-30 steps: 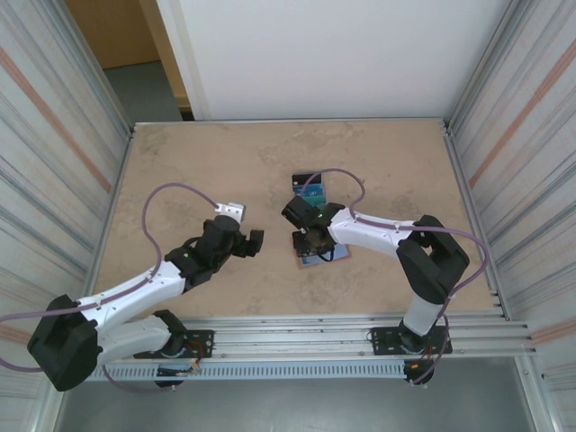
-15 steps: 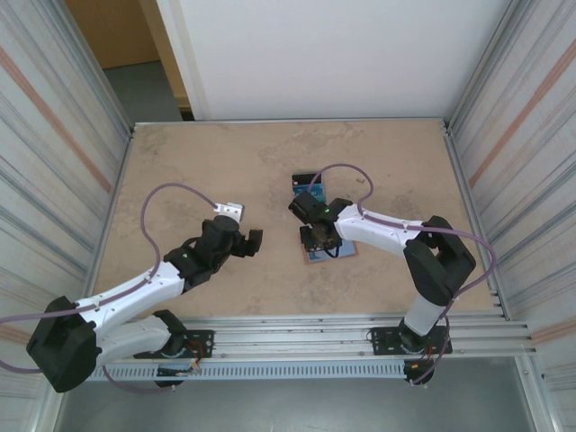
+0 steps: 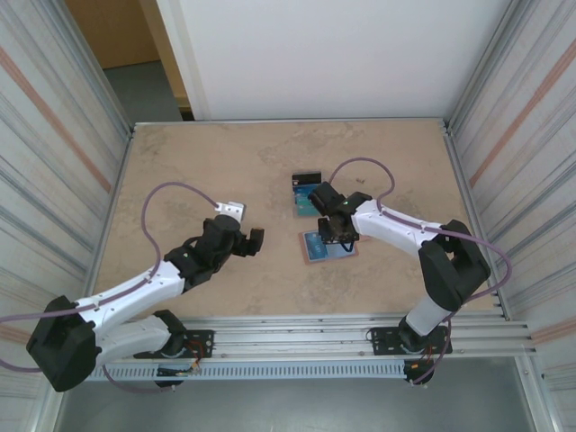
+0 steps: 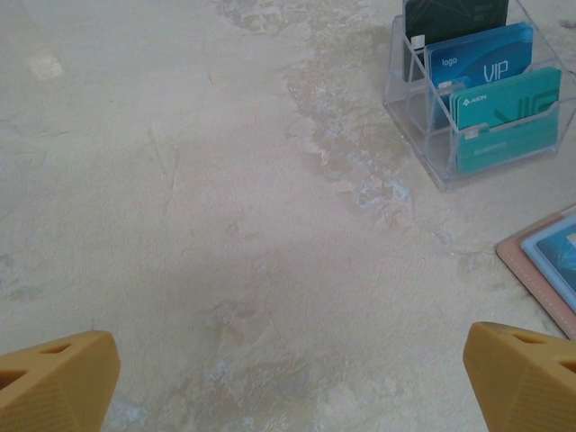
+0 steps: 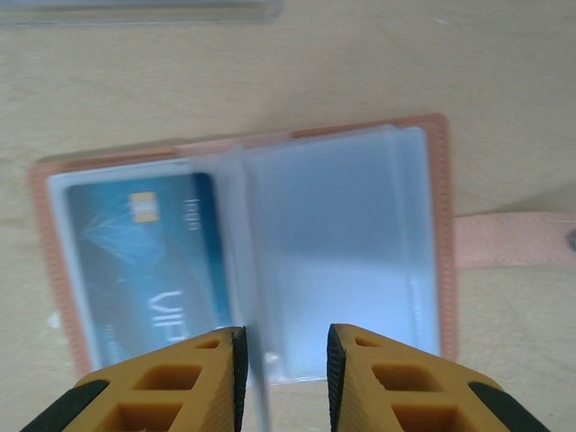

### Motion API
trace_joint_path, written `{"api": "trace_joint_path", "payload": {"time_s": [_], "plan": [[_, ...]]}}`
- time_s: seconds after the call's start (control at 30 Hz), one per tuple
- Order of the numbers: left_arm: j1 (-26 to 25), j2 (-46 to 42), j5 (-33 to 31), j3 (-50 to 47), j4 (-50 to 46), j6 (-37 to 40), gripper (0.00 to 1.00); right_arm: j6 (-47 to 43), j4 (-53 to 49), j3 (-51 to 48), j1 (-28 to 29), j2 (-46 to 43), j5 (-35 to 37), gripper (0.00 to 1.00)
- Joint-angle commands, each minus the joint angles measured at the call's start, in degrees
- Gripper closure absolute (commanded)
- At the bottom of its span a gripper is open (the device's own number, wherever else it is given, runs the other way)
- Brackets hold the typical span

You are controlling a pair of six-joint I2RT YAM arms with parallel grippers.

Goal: Take the credit cards out of the card holder

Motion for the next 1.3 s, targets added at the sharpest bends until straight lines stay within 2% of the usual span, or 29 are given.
{"api": "trace_joint_path", "payload": {"time_s": [0.0, 0.37, 0.5, 0.63, 0.83, 1.0, 1.27], "plan": [[-0.87, 0.64, -1.55, 2.01, -0.28, -0.06, 0.01, -1.91, -1.6, -1.73, -1.93, -1.75, 2.09, 0.69], [-4.66, 7.02, -1.23, 3.79, 1.36, -0.26, 0.01, -3.82, 1.92, -6.64, -8.91, -0.12, 0.76, 0.7], [-6.34, 10.56, -0.86, 4.65, 2.57, -0.98, 0.01, -3.68, 1.53, -6.66, -9.43, -0.67, 0.78, 0.7], [-7.71, 14.68, -0.76, 5.97, 3.57, -1.91, 0.01, -3.23, 0.51, -5.7, -9.34, -4.94, -0.61, 0.71], [-7.91, 19.52, 1.08, 7.36, 6.56, -3.85, 0.01, -2.16, 4.64, -6.55, -9.34, -10.81, -12.17, 0.76], [-7.94, 23.2, 1.26, 8.57, 7.4, -4.97, 0.01, -0.32, 10.54, -7.91, -9.34, -9.66, -22.75, 0.78], [-8.01, 27.45, 0.89, 10.81, 7.7, -6.66, 0.01, -0.44, 14.06, -6.92, -8.09, -2.15, -26.12, 0.75]]}}
